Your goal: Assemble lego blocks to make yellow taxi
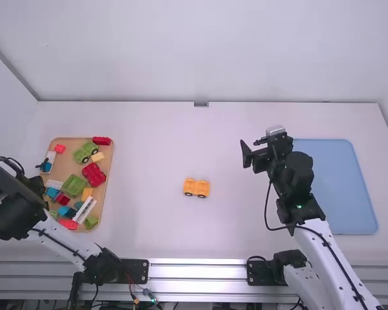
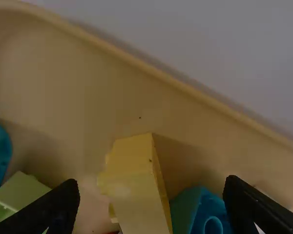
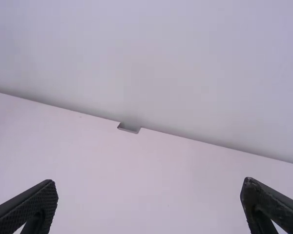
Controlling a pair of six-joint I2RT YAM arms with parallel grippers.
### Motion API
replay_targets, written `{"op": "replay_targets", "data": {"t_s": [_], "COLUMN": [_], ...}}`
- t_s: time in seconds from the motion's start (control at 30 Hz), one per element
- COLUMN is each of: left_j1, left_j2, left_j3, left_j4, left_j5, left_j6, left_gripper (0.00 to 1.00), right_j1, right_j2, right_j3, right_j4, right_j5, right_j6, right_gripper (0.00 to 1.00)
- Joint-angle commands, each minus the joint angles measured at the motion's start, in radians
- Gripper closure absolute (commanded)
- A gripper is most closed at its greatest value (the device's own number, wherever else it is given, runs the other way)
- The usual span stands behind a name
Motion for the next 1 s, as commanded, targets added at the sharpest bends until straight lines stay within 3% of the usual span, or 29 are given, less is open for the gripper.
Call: {"op": "replay_targets", "data": {"t_s": [0.0,0.2,0.73,0.97], "left_j1": [-0.023,-0.053,-0.052,-0.052], "left_j2": [0.005,0.006,0.048,0.055], "left_j3": [-0.006,-0.006,-0.008,-0.008], "left_j4": [-0.019,-0.018,0.012,0.019], "left_j5": [-0.044,-0.074,-0.090,-0.089], "left_j6": [-0.044,-0.099,-0.122,-0.122], "left_gripper": [0.22,0.31,0.35,0.50], "right_j1": [-0.002,-0.002,-0.002,-0.002], "right_j2": [0.000,0.000,0.000,0.000], "right_j3": [0.035,0.035,0.035,0.035], "right_j4": [0.003,0.003,0.007,0.008], "right_j5": [-0.001,-0.001,-0.001,-0.001], "right_j6": [0.003,0.003,0.002,0.002], "right_gripper": [0.01,0.01,0.01,0.01]}}
